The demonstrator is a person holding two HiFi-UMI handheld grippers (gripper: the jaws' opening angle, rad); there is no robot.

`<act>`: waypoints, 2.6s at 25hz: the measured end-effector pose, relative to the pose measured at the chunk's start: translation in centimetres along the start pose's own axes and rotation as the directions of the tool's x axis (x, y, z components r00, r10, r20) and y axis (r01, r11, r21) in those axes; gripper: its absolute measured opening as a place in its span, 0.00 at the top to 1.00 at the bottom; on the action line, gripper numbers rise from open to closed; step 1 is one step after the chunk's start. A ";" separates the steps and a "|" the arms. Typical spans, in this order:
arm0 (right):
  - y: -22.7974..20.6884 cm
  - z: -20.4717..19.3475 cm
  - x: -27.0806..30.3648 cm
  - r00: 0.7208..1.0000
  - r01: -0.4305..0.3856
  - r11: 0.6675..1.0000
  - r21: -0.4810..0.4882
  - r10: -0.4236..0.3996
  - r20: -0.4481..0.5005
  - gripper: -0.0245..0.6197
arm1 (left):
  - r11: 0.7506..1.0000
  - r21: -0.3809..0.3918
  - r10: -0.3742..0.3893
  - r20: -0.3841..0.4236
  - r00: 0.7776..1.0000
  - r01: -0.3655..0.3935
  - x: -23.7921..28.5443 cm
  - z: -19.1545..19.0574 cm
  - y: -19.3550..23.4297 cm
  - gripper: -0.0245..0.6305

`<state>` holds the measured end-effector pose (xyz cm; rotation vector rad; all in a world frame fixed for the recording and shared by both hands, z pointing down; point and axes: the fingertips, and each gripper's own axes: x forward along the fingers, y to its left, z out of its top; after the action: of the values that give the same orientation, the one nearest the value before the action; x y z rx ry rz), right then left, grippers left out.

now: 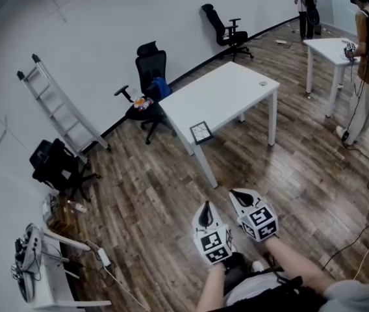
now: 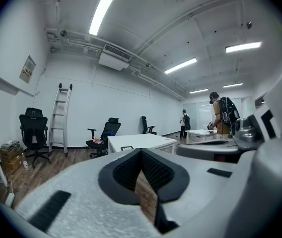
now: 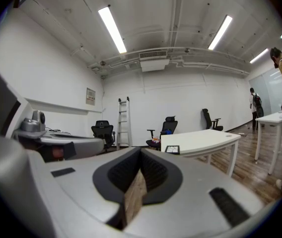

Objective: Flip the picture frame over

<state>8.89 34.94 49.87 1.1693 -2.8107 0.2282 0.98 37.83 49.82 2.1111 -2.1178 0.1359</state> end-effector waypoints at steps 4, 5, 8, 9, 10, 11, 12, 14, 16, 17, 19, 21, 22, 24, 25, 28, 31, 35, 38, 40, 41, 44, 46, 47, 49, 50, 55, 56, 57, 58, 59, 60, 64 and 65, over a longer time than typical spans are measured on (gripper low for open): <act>-0.3 0.2 2.4 1.000 0.022 1.000 -0.010 -0.022 -0.008 0.95 | 1.000 -0.008 -0.015 -0.008 1.000 0.015 2.1 0.3 1.6 0.96; -0.4 0.3 3.2 1.000 0.025 1.000 -0.011 -0.025 -0.009 0.95 | 1.000 -0.017 -0.020 -0.008 1.000 0.020 2.7 0.5 2.0 0.96; -0.7 0.4 5.6 0.999 0.032 0.999 -0.018 -0.032 -0.012 0.95 | 0.999 -0.002 -0.033 -0.020 0.999 0.033 5.0 0.3 3.3 0.96; -0.8 0.5 6.3 0.999 0.037 0.999 -0.020 -0.037 -0.015 0.95 | 0.999 0.013 -0.040 -0.028 0.999 0.040 5.8 0.2 3.7 0.96; -1.0 0.5 7.1 0.999 0.041 0.999 -0.020 -0.042 -0.017 0.95 | 0.999 0.023 -0.048 -0.034 0.998 0.048 6.6 0.0 4.0 0.96; -1.2 0.5 7.9 0.999 0.046 0.999 -0.019 -0.047 -0.019 0.95 | 0.998 0.028 -0.055 -0.037 0.998 0.056 7.4 0.0 4.4 0.96; -1.4 0.5 8.8 0.998 0.052 0.998 -0.018 -0.053 -0.018 0.95 | 0.997 0.030 -0.063 -0.038 0.997 0.064 8.2 0.0 4.7 0.96; -1.8 0.6 10.4 0.998 0.065 0.998 -0.017 -0.065 -0.017 0.95 | 0.996 0.037 -0.079 -0.036 0.996 0.081 9.7 0.3 5.5 0.96; -2.1 0.8 12.0 0.997 0.075 0.997 -0.015 -0.075 -0.019 0.95 | 0.994 0.051 -0.095 -0.033 0.995 0.096 11.2 0.7 6.2 0.96; -2.1 0.9 12.7 0.997 0.080 0.997 -0.013 -0.081 -0.020 0.95 | 0.993 0.056 -0.102 -0.033 0.994 0.104 11.8 0.8 6.5 0.96; -2.4 0.9 13.9 0.995 0.094 0.996 -0.006 -0.094 -0.025 0.95 | 0.991 0.059 -0.117 -0.034 0.993 0.119 12.9 1.0 7.1 0.96; -2.7 0.7 15.0 0.994 0.110 0.994 -0.002 -0.110 -0.027 0.95 | 0.989 0.056 -0.133 -0.038 0.990 0.135 13.9 0.9 7.6 0.96; -2.8 0.7 15.5 0.993 0.119 0.993 -0.001 -0.119 -0.026 0.95 | 0.988 0.055 -0.141 -0.042 0.989 0.143 14.4 0.9 7.9 0.96; -3.0 0.9 16.6 0.990 0.137 0.991 0.001 -0.137 -0.020 0.95 | 0.986 0.052 -0.154 -0.046 0.987 0.157 15.3 1.0 8.6 0.96; -3.0 1.0 17.1 0.989 0.146 0.989 0.002 -0.146 -0.018 0.95 | 0.985 0.051 -0.161 -0.046 0.986 0.163 15.7 1.0 9.0 0.96; -3.2 0.9 18.1 0.986 0.168 0.986 0.009 -0.168 -0.022 0.95 | 0.983 0.049 -0.175 -0.044 0.984 0.177 16.6 1.1 9.8 0.96; -3.5 1.0 18.5 0.983 0.183 0.983 0.018 -0.183 -0.022 0.95 | 0.982 0.051 -0.181 -0.055 0.982 0.184 17.3 1.1 10.2 0.96; -4.4 1.0 18.5 0.977 0.211 0.977 0.021 -0.210 -0.015 0.95 | 0.980 0.032 -0.196 -0.055 0.979 0.197 18.1 0.8 10.0 0.96; -5.1 0.9 18.6 0.975 0.221 0.975 0.020 -0.221 -0.023 0.95 | 0.978 0.029 -0.205 -0.064 0.977 0.207 18.7 0.8 9.7 0.96; -5.7 0.8 19.2 0.974 0.226 0.974 0.022 -0.225 -0.030 0.95 | 0.977 0.033 -0.207 -0.067 0.976 0.210 19.4 0.9 9.7 0.96; -6.0 0.8 19.6 0.974 0.227 0.974 0.023 -0.226 -0.032 0.95 | 0.977 0.035 -0.207 -0.064 0.976 0.209 19.9 1.0 9.7 0.96; -7.1 1.0 21.0 0.976 0.216 0.976 0.022 -0.215 -0.037 0.95 | 0.979 0.036 -0.200 -0.066 0.978 0.203 21.7 1.2 9.8 0.96; -7.8 1.0 22.2 0.979 0.201 0.979 0.023 -0.199 -0.048 0.95 | 0.981 0.028 -0.191 -0.075 0.979 0.194 23.0 1.1 10.0 0.96; -8.2 1.0 22.8 0.980 0.194 0.981 0.026 -0.192 -0.053 0.95 | 0.982 0.025 -0.186 -0.077 0.980 0.188 23.7 1.1 10.1 0.96; -9.3 1.1 23.9 0.982 0.184 0.982 0.028 -0.183 -0.055 0.95 | 0.984 0.023 -0.174 -0.080 0.981 0.177 25.2 1.2 10.1 0.96; -9.9 1.2 24.5 0.982 0.179 0.983 0.030 -0.178 -0.057 0.95 | 0.985 0.025 -0.167 -0.080 0.983 0.169 26.0 1.3 10.2 0.96; -13.1 1.0 27.6 0.985 0.151 0.988 0.028 -0.149 -0.084 0.95 | 0.989 0.024 -0.141 -0.105 0.984 0.144 30.1 1.1 10.1 0.96; -13.7 1.2 28.2 0.986 0.144 0.989 0.028 -0.141 -0.085 0.95 | 0.990 0.025 -0.134 -0.107 0.985 0.138 30.8 1.2 10.1 0.96; -14.3 1.4 28.7 0.987 0.136 0.990 0.031 -0.133 -0.087 0.95 | 0.991 0.026 -0.126 -0.105 0.986 0.129 31.6 1.4 10.1 0.96; -14.7 1.6 29.3 0.988 0.127 0.991 0.033 -0.124 -0.090 0.95 | 0.992 0.026 -0.118 -0.105 0.987 0.121 32.3 1.5 10.1 0.96; -15.2 1.7 29.8 0.989 0.116 0.993 0.034 -0.113 -0.093 0.95 | 0.993 0.024 -0.112 -0.109 0.988 0.115 32.9 1.5 10.1 0.96; -15.7 1.8 30.3 0.990 0.106 0.994 0.034 -0.102 -0.096 0.95 | 0.994 0.020 -0.106 -0.115 0.988 0.109 33.5 1.4 9.9 0.96; -17.7 1.6 31.7 0.992 0.065 0.997 0.032 -0.061 -0.110 0.95 | 0.997 0.001 -0.073 -0.141 0.987 0.074 35.6 0.8 9.5 0.96; -18.1 1.7 32.0 0.992 0.056 0.998 0.032 -0.052 -0.114 0.95 | 0.998 0.000 -0.065 -0.148 0.987 0.066 36.0 0.7 9.4 0.96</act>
<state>-0.79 -0.28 54.54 1.1980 -2.6838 0.3307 -8.40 2.26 55.58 2.0995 -1.9647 0.2821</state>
